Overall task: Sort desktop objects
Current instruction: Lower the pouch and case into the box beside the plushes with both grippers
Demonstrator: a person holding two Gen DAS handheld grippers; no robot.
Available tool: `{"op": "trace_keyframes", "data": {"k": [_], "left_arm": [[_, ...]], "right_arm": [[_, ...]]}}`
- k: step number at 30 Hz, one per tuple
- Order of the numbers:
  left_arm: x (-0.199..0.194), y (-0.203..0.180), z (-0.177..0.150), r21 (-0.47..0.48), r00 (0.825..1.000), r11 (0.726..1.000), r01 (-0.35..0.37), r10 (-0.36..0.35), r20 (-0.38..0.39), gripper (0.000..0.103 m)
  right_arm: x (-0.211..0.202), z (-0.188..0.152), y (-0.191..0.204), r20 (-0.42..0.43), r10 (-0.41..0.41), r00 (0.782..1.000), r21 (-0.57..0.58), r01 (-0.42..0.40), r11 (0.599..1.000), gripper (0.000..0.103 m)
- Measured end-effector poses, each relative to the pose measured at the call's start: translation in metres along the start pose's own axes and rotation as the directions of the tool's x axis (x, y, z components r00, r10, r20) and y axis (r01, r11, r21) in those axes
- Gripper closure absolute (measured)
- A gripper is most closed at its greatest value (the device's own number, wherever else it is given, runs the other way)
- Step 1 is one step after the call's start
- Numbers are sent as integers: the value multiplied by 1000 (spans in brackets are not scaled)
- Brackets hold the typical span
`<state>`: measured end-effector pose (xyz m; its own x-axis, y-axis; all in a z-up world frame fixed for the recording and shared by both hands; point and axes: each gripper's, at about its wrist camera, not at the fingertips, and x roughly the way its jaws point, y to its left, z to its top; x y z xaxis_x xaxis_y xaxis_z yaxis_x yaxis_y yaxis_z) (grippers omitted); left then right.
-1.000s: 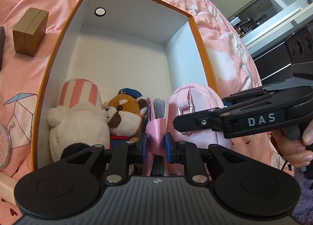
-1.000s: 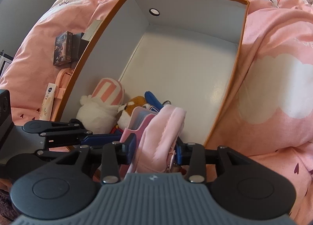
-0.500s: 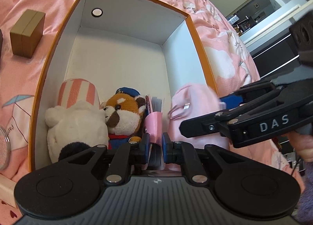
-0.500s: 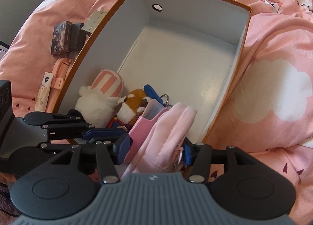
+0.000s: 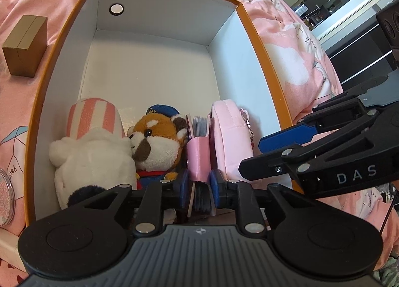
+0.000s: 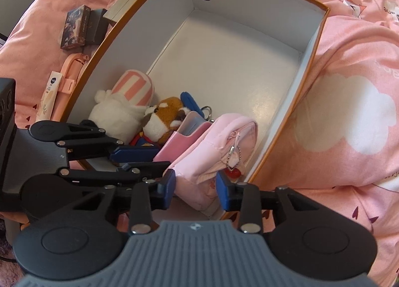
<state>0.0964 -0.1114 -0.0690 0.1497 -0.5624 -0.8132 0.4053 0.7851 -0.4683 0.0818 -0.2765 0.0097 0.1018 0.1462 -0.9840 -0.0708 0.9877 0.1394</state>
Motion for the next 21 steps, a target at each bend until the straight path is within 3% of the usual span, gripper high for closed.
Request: {"op": "trace_keyframes", "data": {"k": [21], "left_arm": [[12,-5,-3,34,1000,999,-10,11,-12,78]], "right_arm": [[6,1,-11,44,71,997,114,-75,991,62]]}}
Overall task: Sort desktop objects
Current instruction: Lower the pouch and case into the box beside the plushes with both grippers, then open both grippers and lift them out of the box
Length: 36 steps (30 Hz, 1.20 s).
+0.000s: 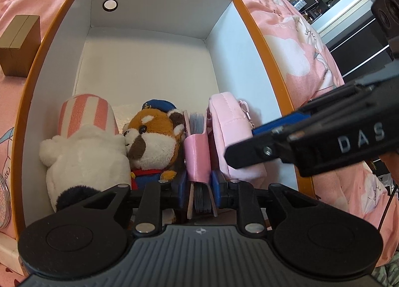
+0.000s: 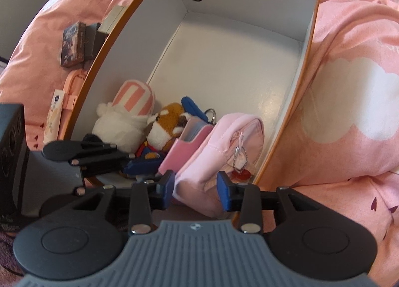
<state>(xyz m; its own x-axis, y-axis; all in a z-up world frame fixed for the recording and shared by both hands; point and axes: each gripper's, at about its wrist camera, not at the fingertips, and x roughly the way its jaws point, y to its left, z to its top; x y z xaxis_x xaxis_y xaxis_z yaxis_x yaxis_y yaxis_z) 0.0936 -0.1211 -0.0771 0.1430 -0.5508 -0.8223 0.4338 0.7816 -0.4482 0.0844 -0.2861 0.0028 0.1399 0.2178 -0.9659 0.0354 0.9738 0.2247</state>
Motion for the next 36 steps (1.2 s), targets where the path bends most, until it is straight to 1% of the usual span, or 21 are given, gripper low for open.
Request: {"op": "trace_keyframes", "data": {"k": [1,3,6,7,8,10,11,14,16,19,21,24,26,27,32,36], "left_arm": [[0,0,0,0,1000,1000,0,0,-1,78],[1,0,0,2,1000,1000,1,-1,-6,78],[0,1,-1,4,1000,1000,1,-1,-3,79],[0,2,-1,1,1000,1000,3,-3,-4,80],[0,3,-2,-1,1000,1000,6,-6,-3,80],[-1,5,-2,-14,1000,1000,12,-12,-5,82],[-2,6,-1,-25,1000,1000,15,-15,-7,82],[-8,8,-2,-34,1000,999,15,-15,-7,83],[-15,7,-2,-28,1000,1000,14,-13,6,83],[-24,5,0,-20,1000,1000,5,-5,21,83],[-26,2,1,-6,1000,1000,-7,7,21,83],[-25,-2,2,7,1000,1000,-23,23,15,83],[-21,-3,2,13,999,999,-37,37,6,83],[-18,-2,2,8,999,999,-32,32,-1,83],[-3,2,-2,-1,999,1000,-22,22,-26,83],[-3,2,-1,3,999,1000,-23,23,-26,82]], "right_arm": [[1,2,0,9,1,1000,11,-1,1000,59],[4,4,2,15,-14,1000,19,14,1000,59],[10,5,14,12,-86,996,-30,86,996,61],[11,4,17,10,-108,994,-52,109,993,67],[13,2,18,8,-122,993,-71,122,990,71],[13,0,17,15,-130,991,-82,130,988,77],[11,-1,15,15,-124,992,-77,125,989,81],[4,-3,4,-6,-78,997,-40,78,996,87],[-2,-6,-5,-25,-20,999,3,20,1000,89],[-4,-11,-15,-47,62,997,61,-59,996,91],[-2,-15,-14,-54,92,994,79,-88,993,91],[3,-15,-6,-66,104,992,62,-100,993,91],[5,-14,0,-76,88,993,34,-86,996,92],[7,-13,1,-79,75,994,25,-74,997,92],[14,-11,-4,-86,69,994,26,-67,997,92],[15,-11,-4,-81,73,994,26,-71,997,92]]}}
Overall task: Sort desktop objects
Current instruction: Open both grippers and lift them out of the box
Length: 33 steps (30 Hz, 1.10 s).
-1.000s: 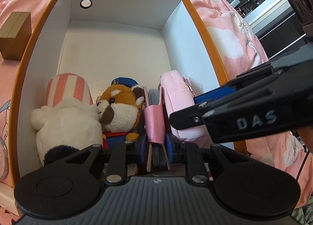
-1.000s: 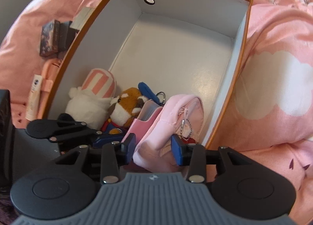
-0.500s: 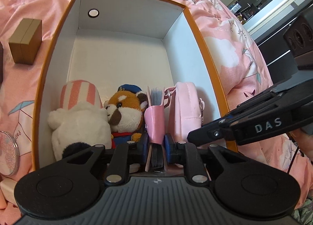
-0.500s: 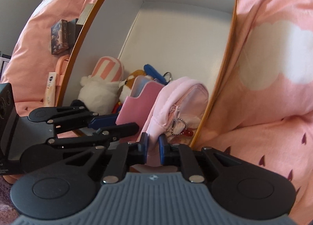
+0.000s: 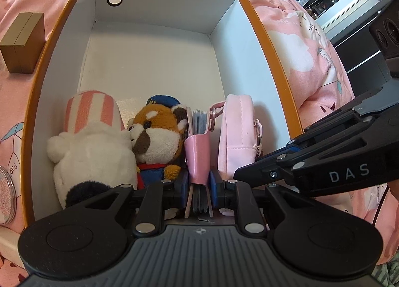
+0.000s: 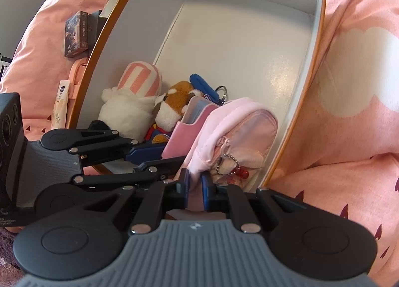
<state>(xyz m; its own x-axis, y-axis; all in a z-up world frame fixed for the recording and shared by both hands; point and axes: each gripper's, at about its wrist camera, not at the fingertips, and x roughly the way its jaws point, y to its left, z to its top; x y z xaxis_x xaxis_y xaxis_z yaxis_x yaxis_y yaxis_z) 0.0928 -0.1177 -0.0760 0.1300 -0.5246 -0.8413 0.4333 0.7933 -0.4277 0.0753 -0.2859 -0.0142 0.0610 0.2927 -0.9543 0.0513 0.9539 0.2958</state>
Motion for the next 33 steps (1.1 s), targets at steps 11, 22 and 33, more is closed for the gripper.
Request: {"op": "trace_keyframes", "data": {"k": [11,22,33], "left_arm": [[-14,-3,1,9,1000,1000,-4,4,8,77],[-60,1,4,19,992,999,-50,48,117,70],[-106,37,5,-72,965,990,-123,137,225,70]], "right_arm": [[-18,-5,2,80,-50,996,-68,56,996,67],[-43,-3,10,182,-41,982,-136,67,988,61],[-46,-8,43,312,-71,947,-238,150,960,59]]}}
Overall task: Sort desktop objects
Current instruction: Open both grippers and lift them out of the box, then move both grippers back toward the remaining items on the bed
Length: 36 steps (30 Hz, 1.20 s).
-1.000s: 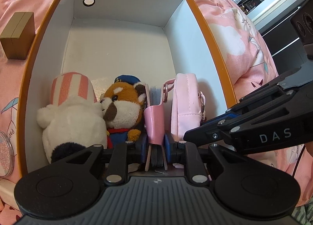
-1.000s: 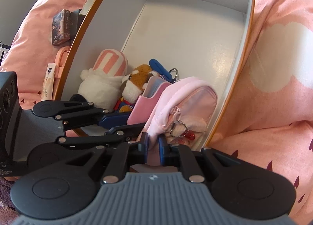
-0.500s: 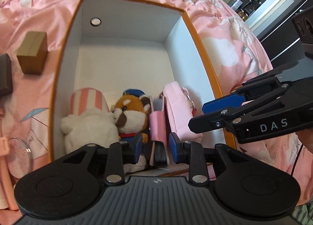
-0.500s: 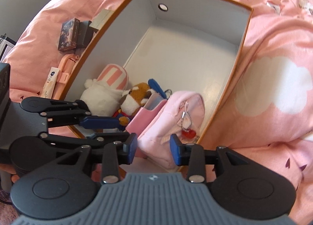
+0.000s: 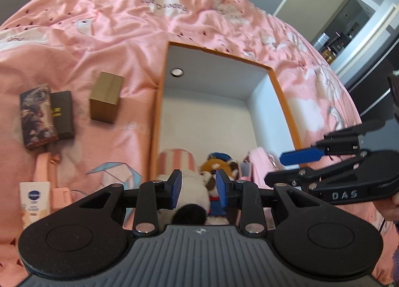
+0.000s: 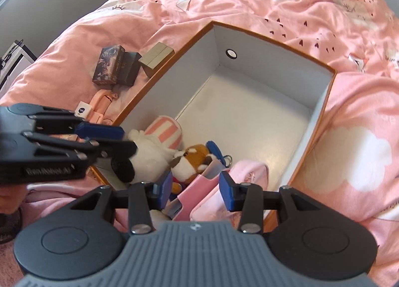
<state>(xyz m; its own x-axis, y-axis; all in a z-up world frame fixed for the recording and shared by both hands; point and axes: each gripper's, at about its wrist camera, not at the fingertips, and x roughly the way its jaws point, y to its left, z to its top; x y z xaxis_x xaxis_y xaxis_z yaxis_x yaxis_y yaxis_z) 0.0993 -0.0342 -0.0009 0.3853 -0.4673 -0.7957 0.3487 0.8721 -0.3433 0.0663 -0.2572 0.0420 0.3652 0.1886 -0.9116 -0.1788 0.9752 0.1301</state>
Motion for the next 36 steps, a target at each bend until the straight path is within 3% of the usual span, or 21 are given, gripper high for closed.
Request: {"op": "trace_keyframes", "data": {"k": [5,11,18,24,25,29,32,36], "left_arm": [[-12,19,1,-40,999,999,-25,26,25,70],[-7,34,0,-74,1000,997,-21,22,11,70],[11,46,-1,-97,999,995,-18,14,-45,69],[19,56,-1,-118,997,993,-2,-7,-73,69],[19,56,0,-119,997,993,1,-10,-75,69],[20,57,3,-115,997,993,5,-14,-74,69],[20,56,6,-113,998,994,8,-16,-67,69],[20,55,8,-115,998,993,17,-24,-63,69]], "right_arm": [[21,-1,-1,-115,-92,989,-6,92,996,59],[37,-8,-11,-178,-113,977,24,119,993,58],[50,-6,-10,-214,-79,974,50,92,995,49],[55,-4,-10,-239,-65,969,67,83,994,61],[53,-3,-12,-238,-59,970,82,80,993,70],[47,-1,-26,-243,-2,970,176,46,983,84],[43,-4,-29,-268,36,963,201,20,979,88],[37,-2,-23,-261,-36,965,144,76,987,86]]}}
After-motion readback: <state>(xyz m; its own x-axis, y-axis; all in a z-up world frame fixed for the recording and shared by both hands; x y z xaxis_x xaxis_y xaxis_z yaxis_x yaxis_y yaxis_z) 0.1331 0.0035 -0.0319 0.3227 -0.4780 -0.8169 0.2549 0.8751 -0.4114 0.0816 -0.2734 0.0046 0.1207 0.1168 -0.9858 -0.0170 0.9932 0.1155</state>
